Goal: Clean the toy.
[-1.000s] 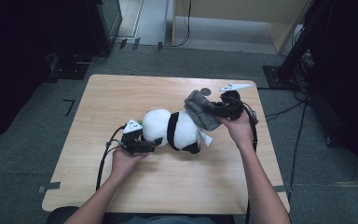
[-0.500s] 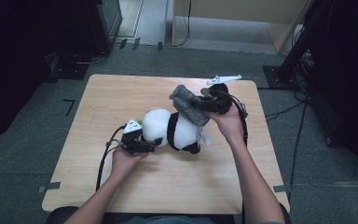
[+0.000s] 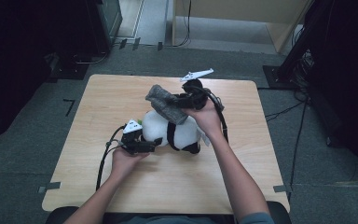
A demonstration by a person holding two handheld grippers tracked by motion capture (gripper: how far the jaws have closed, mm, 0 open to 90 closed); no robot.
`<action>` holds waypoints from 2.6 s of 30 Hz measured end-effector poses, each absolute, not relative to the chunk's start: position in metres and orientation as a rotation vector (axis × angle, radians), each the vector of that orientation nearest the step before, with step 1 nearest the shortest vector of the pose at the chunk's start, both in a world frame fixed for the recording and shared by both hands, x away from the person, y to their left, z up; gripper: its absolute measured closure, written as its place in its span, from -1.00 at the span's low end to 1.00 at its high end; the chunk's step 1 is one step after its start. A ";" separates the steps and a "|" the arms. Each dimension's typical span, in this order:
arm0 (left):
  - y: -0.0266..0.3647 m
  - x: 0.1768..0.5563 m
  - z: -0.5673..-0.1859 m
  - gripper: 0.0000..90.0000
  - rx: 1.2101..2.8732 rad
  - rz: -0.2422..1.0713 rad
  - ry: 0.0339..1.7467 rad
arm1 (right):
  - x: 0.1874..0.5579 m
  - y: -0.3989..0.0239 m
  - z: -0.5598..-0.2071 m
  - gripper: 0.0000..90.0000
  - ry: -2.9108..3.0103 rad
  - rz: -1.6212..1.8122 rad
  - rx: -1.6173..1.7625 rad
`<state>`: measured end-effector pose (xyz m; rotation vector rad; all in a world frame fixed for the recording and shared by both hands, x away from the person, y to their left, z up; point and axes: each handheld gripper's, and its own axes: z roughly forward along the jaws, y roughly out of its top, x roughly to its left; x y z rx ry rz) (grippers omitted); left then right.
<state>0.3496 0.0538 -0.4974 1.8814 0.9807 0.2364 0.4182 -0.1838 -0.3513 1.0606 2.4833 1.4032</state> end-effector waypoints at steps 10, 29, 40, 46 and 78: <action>0.054 0.350 -0.497 -0.72 1.885 0.237 0.982 | 0.429 -0.138 -0.363 0.64 2.561 1.355 1.016; 0.054 0.349 -0.497 -0.72 1.886 0.234 0.982 | 0.435 -0.144 -0.393 0.61 2.594 1.232 1.088; 0.054 0.349 -0.497 -0.72 1.886 0.235 0.981 | 0.429 -0.180 -0.389 0.60 2.541 1.221 1.142; 0.054 0.350 -0.497 -0.72 1.883 0.236 0.979 | 0.422 -0.203 -0.387 0.58 2.496 1.217 1.167; 0.054 0.350 -0.497 -0.65 1.886 0.234 0.968 | 0.396 -0.293 -0.389 0.61 2.344 1.229 1.329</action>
